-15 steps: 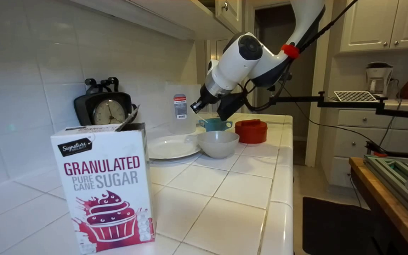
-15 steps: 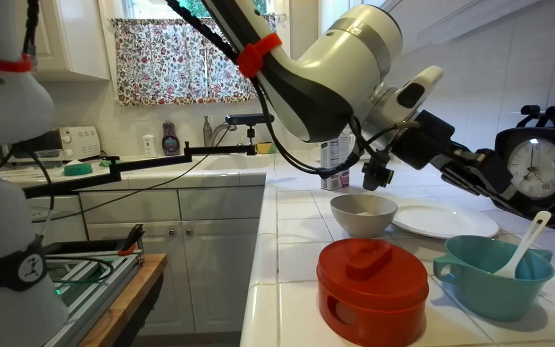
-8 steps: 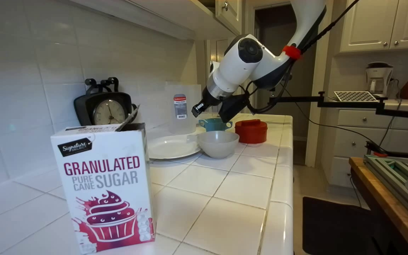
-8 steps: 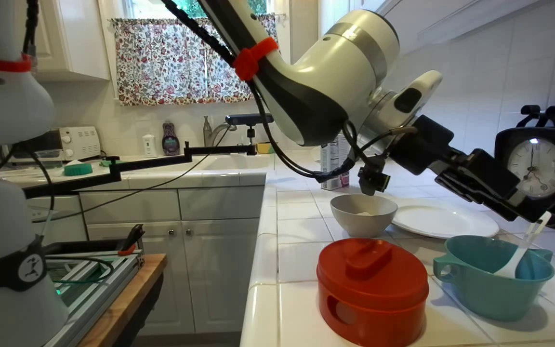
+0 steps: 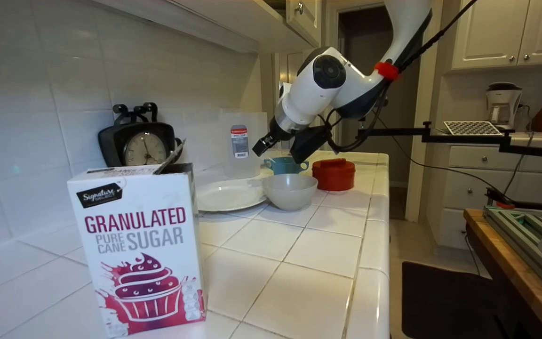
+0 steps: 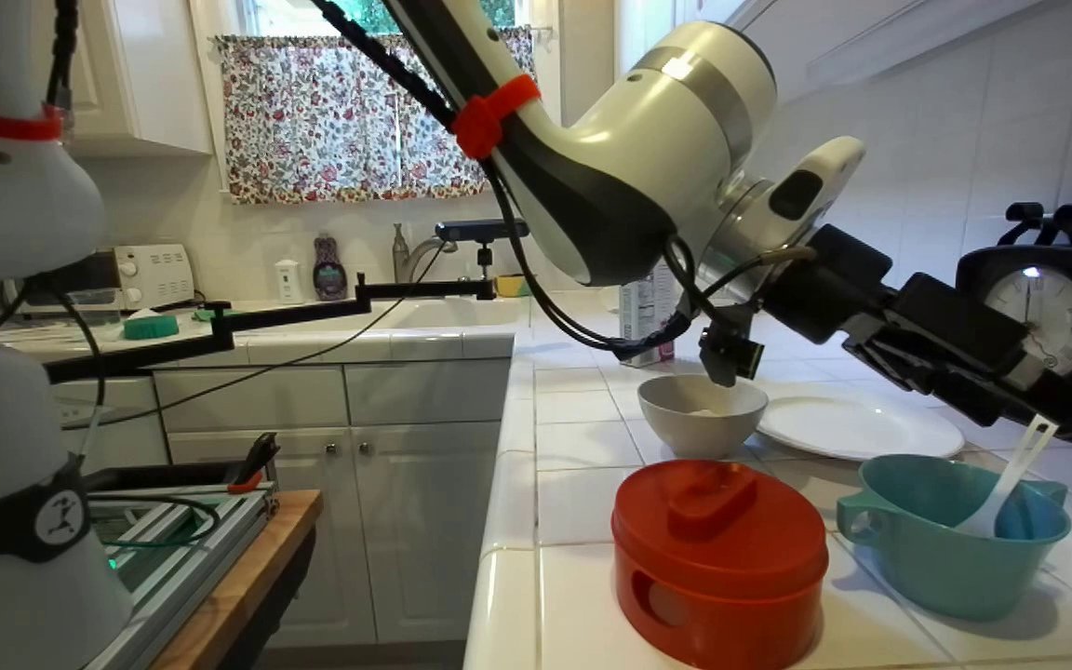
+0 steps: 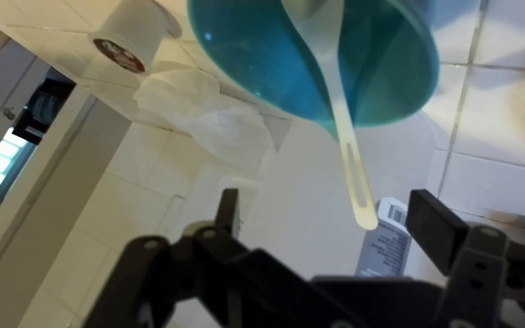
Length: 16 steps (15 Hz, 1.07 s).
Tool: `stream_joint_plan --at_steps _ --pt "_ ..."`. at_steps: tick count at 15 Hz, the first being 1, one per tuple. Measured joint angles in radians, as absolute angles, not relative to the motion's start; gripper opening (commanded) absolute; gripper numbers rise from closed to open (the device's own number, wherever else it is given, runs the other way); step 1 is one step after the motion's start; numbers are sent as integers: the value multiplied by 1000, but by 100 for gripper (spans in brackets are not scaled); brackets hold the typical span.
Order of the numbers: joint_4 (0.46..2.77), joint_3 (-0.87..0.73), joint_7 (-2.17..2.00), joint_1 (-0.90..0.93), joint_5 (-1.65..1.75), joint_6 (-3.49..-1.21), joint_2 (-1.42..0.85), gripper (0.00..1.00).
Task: Put the white spoon on the white plate.
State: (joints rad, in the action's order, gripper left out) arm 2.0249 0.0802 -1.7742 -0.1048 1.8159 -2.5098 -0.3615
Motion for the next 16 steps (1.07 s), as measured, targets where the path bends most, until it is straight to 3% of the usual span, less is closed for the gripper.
stream_joint_plan --at_steps 4,8,10,13,16 --pt "2013 78 -1774 -104 1816 -2490 -379 62" --pt "2000 70 -1774 -104 1816 -2489 -394 67" --pt "1998 69 -1774 -104 1816 -2489 -397 63" --pt "1994 69 -1774 -104 1816 -2489 -400 38" --pt "1988 69 -1774 -104 1816 -2489 -403 28"
